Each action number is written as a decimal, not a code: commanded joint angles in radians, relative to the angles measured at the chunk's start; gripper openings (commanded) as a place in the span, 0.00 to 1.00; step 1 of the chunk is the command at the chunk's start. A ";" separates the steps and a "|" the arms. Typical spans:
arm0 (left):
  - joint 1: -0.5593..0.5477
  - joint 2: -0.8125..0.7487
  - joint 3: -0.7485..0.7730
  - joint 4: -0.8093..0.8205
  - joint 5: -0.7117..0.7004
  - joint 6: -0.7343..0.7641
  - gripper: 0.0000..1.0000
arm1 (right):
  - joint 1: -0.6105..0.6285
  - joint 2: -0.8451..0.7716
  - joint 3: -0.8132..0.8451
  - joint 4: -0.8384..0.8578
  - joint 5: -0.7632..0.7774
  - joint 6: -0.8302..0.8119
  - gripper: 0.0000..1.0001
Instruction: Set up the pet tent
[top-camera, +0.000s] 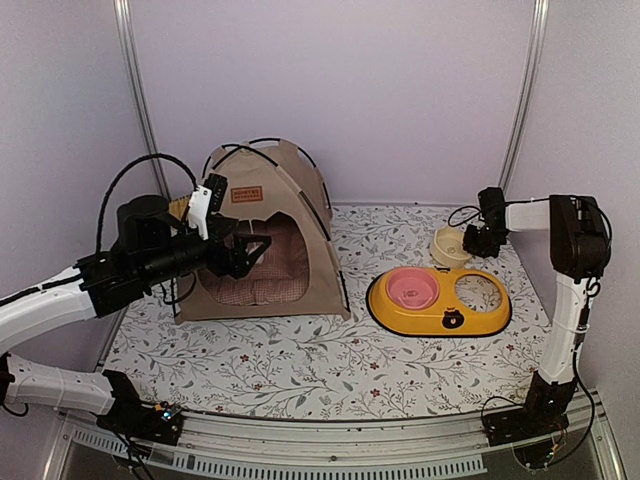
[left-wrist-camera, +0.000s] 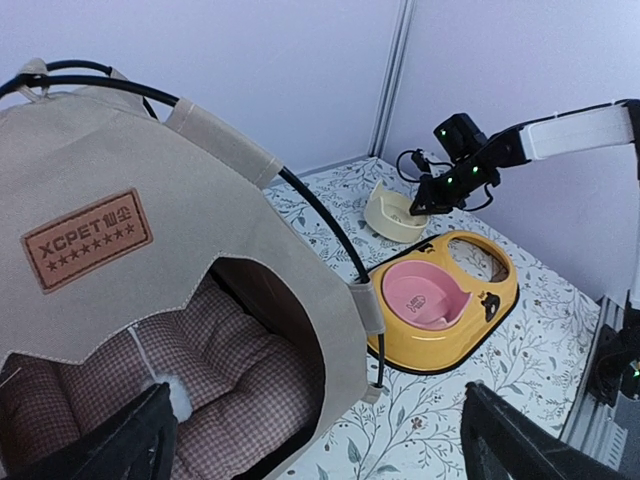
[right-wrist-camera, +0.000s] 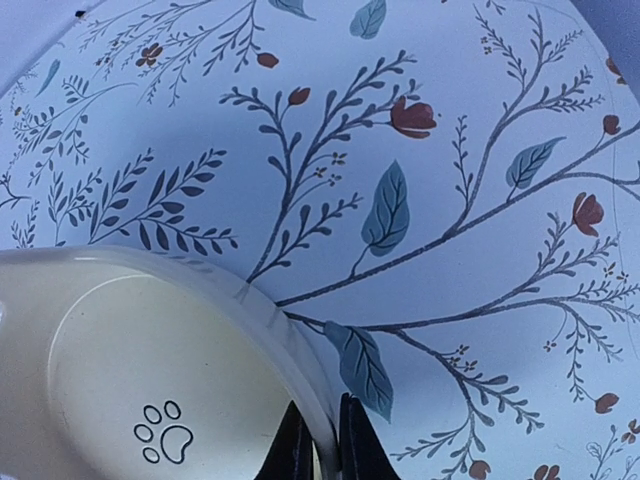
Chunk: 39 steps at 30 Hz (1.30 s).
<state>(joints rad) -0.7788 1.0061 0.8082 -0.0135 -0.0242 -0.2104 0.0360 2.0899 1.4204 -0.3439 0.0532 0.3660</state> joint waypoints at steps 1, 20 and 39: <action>-0.016 -0.002 -0.005 0.012 -0.008 0.001 0.99 | -0.012 -0.026 0.011 -0.006 -0.033 0.014 0.05; -0.016 0.028 -0.003 0.038 0.002 0.011 0.99 | -0.039 -0.244 0.000 -0.035 -0.058 -0.011 0.00; -0.017 0.028 -0.045 0.080 0.019 0.055 0.99 | -0.038 -0.711 -0.502 -0.055 -0.093 0.024 0.00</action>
<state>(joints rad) -0.7788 1.0485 0.7948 0.0345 -0.0105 -0.1787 -0.0010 1.4967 0.9848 -0.4381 -0.0189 0.3580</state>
